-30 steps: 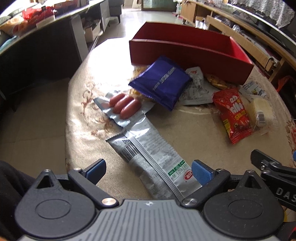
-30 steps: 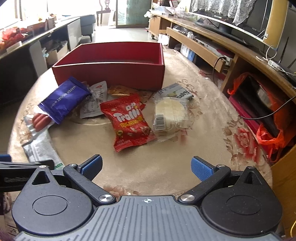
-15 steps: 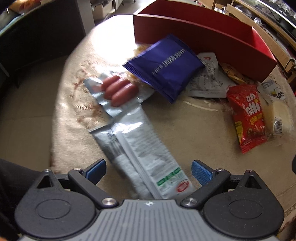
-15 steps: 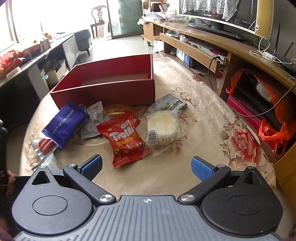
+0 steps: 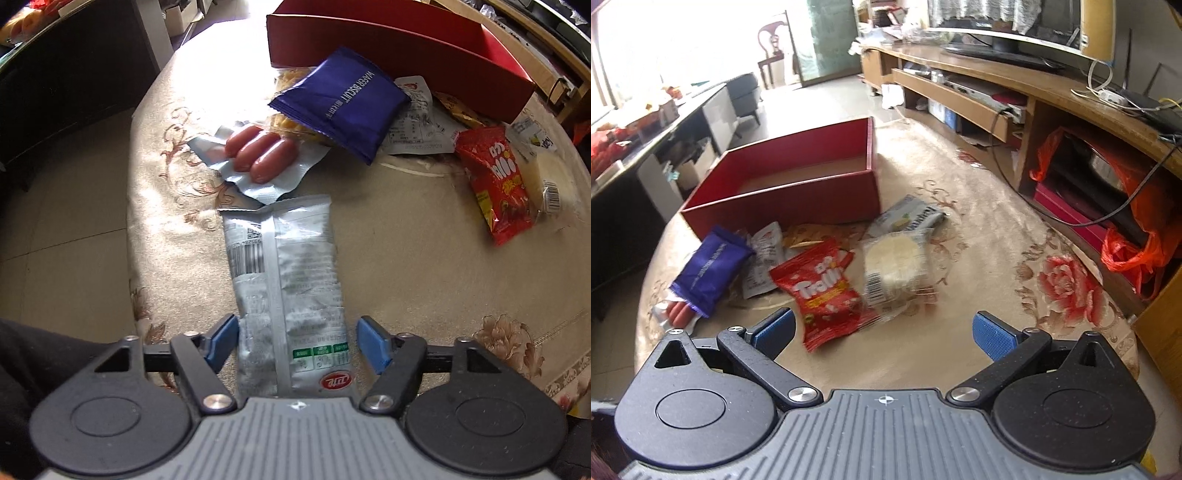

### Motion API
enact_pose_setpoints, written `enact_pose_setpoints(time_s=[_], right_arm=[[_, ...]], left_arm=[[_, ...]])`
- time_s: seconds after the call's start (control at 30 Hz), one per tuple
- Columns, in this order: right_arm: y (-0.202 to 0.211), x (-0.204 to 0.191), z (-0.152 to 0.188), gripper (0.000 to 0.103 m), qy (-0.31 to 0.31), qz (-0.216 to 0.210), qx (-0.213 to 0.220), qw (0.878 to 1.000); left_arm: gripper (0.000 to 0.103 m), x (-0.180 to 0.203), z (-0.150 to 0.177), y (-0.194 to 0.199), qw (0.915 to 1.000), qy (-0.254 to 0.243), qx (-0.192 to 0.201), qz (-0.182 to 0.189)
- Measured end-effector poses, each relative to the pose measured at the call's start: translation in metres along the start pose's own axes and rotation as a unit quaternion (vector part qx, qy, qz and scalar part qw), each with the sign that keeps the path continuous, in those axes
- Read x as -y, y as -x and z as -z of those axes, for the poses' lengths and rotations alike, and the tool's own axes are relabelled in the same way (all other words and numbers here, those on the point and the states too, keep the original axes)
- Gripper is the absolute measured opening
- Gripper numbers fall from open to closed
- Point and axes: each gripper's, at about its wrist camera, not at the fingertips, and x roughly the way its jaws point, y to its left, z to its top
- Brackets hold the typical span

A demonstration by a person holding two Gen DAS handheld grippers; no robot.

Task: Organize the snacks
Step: 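Grasp the silver-white snack bag with the left tool while the right tool grasps the red Trolli bag, then lift both bags and carry them over the red box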

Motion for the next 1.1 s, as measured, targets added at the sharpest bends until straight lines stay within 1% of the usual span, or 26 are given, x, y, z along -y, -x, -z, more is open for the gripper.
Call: enact_pose_setpoints(time_s=[0.03,0.1,0.2,0.27,0.3,0.33,0.4,0.5,0.57,0.63,0.67,0.73,0.83,0.87,0.9,0.93,0.97,1.0,1.07,1.1], right_arm=[[-0.003,0.001,-0.001,0.103,0.0,0.006,-0.003,1.0],[-0.008,0.003,-0.005,0.103,0.002,0.018,-0.009,1.0],[-0.019,-0.003,-0.01,0.103,0.017,0.022,-0.02,0.999],[-0.028,-0.016,-0.016,0.103,0.059,0.009,-0.033,0.998],[-0.034,-0.025,-0.019,0.103,0.084,0.009,-0.032,0.996],[-0.042,-0.034,-0.022,0.103,0.11,0.011,-0.032,0.993],[-0.057,-0.048,-0.029,0.103,0.144,0.002,-0.044,0.989],[-0.082,-0.064,-0.038,0.101,0.177,-0.028,-0.068,0.981],[-0.096,-0.07,-0.04,0.101,0.192,-0.035,-0.081,0.977],[-0.109,-0.073,-0.04,0.101,0.198,-0.038,-0.096,0.975],[-0.113,-0.075,-0.038,0.103,0.202,-0.035,-0.096,0.974],[-0.116,-0.082,-0.032,0.103,0.231,-0.026,-0.089,0.968],[-0.116,-0.092,-0.024,0.103,0.252,-0.021,-0.096,0.963],[-0.115,-0.095,-0.021,0.1,0.255,-0.026,-0.104,0.961],[-0.115,-0.097,-0.017,0.086,0.255,-0.036,-0.119,0.959],[-0.115,-0.099,-0.011,0.078,0.256,-0.037,-0.132,0.957],[-0.114,-0.101,-0.005,0.068,0.267,-0.03,-0.133,0.954],[-0.111,-0.101,-0.002,0.064,0.264,-0.038,-0.128,0.955],[-0.108,-0.098,-0.004,0.062,0.244,-0.046,-0.134,0.959],[-0.108,-0.094,-0.005,0.061,0.232,-0.048,-0.139,0.961]], left_arm=[[0.077,0.003,0.0,-0.002,1.0,-0.006,0.001,0.002],[0.08,0.008,0.003,-0.002,0.9996,-0.021,0.015,-0.003],[0.075,0.006,0.005,0.0,0.9995,-0.023,0.019,0.009],[0.067,0.002,0.004,0.002,0.9995,-0.021,0.021,0.012],[0.06,0.0,0.004,0.003,0.9994,-0.021,0.024,0.011],[0.056,-0.002,0.003,0.004,0.9993,-0.019,0.027,0.014],[0.055,-0.008,0.002,0.005,0.9992,-0.012,0.028,0.027],[0.053,-0.013,0.001,0.005,0.9987,-0.009,0.033,0.039],[0.053,-0.013,0.002,0.005,0.9983,-0.02,0.034,0.042],[0.056,-0.012,0.003,0.004,0.9979,-0.027,0.036,0.046],[0.058,-0.011,0.003,0.004,0.9977,-0.033,0.036,0.047],[0.067,-0.009,0.001,0.002,0.9973,-0.039,0.037,0.049],[0.077,-0.008,0.001,0.001,0.9967,-0.044,0.035,0.058],[0.078,-0.007,0.001,0.0,0.9966,-0.047,0.034,0.058],[0.078,-0.006,0.001,0.0,0.9965,-0.051,0.034,0.057],[0.078,-0.004,0.001,0.0,0.9963,-0.057,0.034,0.054],[0.078,-0.003,0.002,0.0,0.9962,-0.061,0.035,0.052],[0.078,-0.003,0.003,0.0,0.9961,-0.063,0.036,0.051],[0.076,-0.004,0.003,0.001,0.9962,-0.059,0.035,0.054],[0.07,-0.006,0.002,0.001,0.9964,-0.056,0.036,0.053]])
